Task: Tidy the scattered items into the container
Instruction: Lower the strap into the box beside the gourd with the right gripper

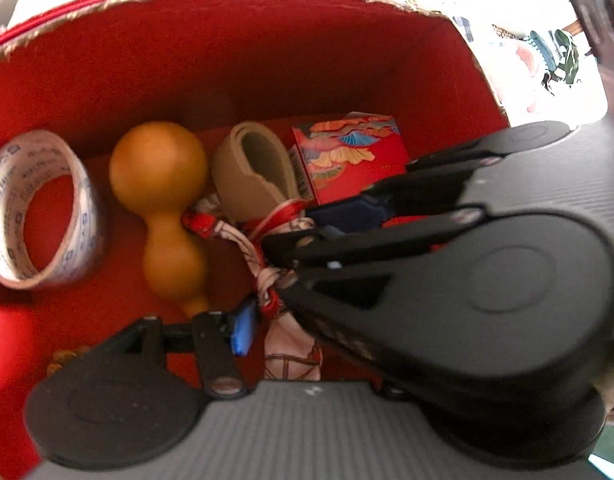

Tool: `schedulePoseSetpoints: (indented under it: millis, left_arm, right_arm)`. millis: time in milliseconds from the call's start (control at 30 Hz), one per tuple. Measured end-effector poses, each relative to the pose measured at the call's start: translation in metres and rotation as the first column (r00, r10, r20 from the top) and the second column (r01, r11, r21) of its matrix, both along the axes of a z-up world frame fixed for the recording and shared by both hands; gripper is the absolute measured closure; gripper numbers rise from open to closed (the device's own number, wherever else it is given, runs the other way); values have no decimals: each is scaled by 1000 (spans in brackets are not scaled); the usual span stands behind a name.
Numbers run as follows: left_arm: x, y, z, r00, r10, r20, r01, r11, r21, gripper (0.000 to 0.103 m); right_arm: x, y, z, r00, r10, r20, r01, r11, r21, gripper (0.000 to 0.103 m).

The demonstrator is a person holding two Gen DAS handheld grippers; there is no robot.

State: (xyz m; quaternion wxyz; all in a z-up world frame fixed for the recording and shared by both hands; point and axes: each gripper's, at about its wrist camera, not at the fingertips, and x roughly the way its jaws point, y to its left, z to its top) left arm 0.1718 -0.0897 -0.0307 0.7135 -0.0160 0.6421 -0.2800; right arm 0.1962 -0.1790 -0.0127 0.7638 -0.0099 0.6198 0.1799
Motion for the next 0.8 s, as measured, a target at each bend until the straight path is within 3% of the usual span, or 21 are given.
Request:
schedulePoseSetpoints:
  millis: [133, 500, 800]
  left_arm:
    - [-2, 7, -2, 1000, 13, -12, -13, 1000, 11, 54]
    - [-4, 22, -7, 994, 101, -33, -99, 994, 50, 54]
    - [-7, 21, -12, 991, 125, -51, -124, 992, 34, 50]
  right_arm:
    - [1, 5, -10, 1000, -5, -21, 4, 1000, -14, 81]
    - [-4, 10, -15, 999, 30, -14, -29, 997, 68, 79]
    - [-5, -16, -14, 999, -44, -8, 44, 996, 74, 73]
